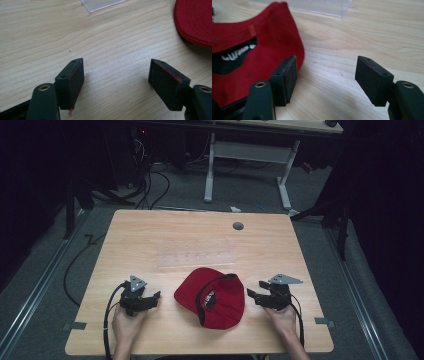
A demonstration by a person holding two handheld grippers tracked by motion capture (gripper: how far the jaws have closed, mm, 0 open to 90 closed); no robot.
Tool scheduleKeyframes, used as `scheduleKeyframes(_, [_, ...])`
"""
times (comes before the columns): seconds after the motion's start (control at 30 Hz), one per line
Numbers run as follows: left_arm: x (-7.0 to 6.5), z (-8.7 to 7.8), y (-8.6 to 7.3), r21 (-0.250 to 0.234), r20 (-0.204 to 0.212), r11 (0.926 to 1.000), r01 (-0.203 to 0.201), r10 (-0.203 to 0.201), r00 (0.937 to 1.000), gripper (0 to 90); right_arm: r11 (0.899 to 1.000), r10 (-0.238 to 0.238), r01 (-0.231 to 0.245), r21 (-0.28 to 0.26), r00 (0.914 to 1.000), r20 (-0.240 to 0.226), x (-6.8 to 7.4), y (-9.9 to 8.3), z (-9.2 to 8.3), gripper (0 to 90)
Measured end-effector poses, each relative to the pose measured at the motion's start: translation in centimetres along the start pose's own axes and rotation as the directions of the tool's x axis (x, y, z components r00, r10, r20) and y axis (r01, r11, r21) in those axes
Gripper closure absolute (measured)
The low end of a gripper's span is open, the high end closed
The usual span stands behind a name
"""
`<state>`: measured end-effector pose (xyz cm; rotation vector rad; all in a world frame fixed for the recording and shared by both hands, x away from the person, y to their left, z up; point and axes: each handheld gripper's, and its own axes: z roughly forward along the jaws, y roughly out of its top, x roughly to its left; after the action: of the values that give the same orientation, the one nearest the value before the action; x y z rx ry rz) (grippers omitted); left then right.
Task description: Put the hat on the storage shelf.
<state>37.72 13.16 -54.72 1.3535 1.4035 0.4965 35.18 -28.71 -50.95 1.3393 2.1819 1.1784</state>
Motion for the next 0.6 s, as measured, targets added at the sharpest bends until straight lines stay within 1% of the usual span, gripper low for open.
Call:
scheduleKeyframes(0.13, [0.0,0.0,0.0,-0.001,0.0,1.0,0.003,-0.003,1.0,29.0,1.0,-0.012,0.012,0.0,0.9999,-0.01,0.5,0.7,0.2,31.0])
scheduleKeyframes(0.2, [0.0,0.0,0.0,-0.001,0.0,1.0,0.003,-0.003,1.0,29.0,1.0,-0.028,0.028,-0.009,0.9995,-0.013,0.7,1.1,0.4,30.0])
scheduleKeyframes(0.23, [0.0,0.0,0.0,-0.001,0.0,1.0,0.002,-0.002,1.0,29.0,1.0,-0.024,0.024,-0.009,0.9995,-0.019,0.9,1.2,0.5,29.4])
scheduleKeyframes(0.4, [0.0,0.0,0.0,-0.001,0.0,1.0,0.002,-0.002,1.0,28.9,0.998,-0.056,0.056,0.012,0.9977,-0.038,1.5,2.1,1.4,29.0])
scheduleKeyframes(0.6, [0.0,0.0,0.0,-0.001,0.001,1.0,0.002,-0.002,1.0,28.9,0.997,-0.079,0.081,0.021,0.9953,-0.055,2.2,3.0,2.4,28.5])
